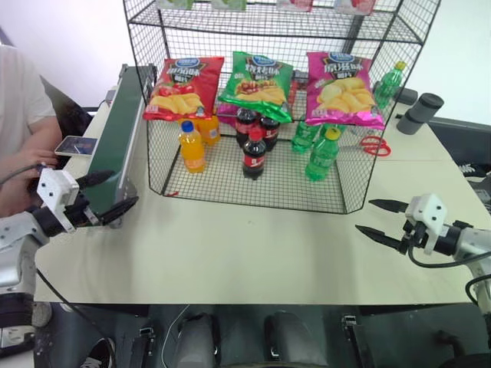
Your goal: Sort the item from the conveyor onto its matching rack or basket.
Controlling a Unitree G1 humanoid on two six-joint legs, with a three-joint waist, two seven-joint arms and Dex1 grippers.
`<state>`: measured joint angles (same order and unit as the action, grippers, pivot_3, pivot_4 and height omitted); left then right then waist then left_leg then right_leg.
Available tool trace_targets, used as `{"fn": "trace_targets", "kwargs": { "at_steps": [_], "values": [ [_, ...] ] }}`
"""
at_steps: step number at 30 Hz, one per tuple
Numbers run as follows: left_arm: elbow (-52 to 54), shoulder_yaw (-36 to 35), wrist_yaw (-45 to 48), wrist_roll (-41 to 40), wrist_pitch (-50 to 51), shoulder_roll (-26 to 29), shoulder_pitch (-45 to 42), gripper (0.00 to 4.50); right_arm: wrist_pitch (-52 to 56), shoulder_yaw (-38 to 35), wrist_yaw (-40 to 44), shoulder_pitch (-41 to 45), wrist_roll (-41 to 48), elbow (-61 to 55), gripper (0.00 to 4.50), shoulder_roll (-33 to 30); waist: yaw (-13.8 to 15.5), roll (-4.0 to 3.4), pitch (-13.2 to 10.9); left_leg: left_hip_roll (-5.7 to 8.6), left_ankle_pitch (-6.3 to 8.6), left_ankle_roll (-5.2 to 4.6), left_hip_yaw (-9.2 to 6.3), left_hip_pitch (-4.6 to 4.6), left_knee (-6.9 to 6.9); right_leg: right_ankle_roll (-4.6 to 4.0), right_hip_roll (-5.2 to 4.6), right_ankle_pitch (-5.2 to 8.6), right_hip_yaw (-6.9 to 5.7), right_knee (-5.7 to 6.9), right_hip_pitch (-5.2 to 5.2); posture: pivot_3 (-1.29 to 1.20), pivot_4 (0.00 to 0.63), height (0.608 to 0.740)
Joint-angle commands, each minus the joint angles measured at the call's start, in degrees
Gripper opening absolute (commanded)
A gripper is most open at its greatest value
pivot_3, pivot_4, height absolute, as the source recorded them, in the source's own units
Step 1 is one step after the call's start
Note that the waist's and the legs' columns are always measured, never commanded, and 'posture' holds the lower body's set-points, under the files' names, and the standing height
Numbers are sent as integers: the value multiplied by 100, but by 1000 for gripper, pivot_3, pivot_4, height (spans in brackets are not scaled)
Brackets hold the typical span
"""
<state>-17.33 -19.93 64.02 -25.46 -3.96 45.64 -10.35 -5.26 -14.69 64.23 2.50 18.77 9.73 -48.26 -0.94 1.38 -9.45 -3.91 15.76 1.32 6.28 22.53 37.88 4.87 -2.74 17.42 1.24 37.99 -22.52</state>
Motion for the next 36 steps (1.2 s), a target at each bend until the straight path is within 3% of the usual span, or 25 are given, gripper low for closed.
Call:
{"fn": "trace_targets", "kwargs": {
  "at_steps": [1, 36],
  "values": [
    [142, -56, 112, -72, -134, -1, -53, 4500, -13, -143, -48, -101, 94, -330, 3642, -25, 2, 0, 0, 0, 0, 0, 0, 0, 0, 0, 0, 0, 0, 0, 0, 0, 150, 740],
    [-27, 183, 345, 38, -328, -175, -185, 4500, -4, -162, -238, -206, 55, -673, 3642, -65, 8, 0, 0, 3, 0, 0, 0, 0, 1, 0, 3, 0, 0, 0, 1, 0, 150, 740]
  ]
}}
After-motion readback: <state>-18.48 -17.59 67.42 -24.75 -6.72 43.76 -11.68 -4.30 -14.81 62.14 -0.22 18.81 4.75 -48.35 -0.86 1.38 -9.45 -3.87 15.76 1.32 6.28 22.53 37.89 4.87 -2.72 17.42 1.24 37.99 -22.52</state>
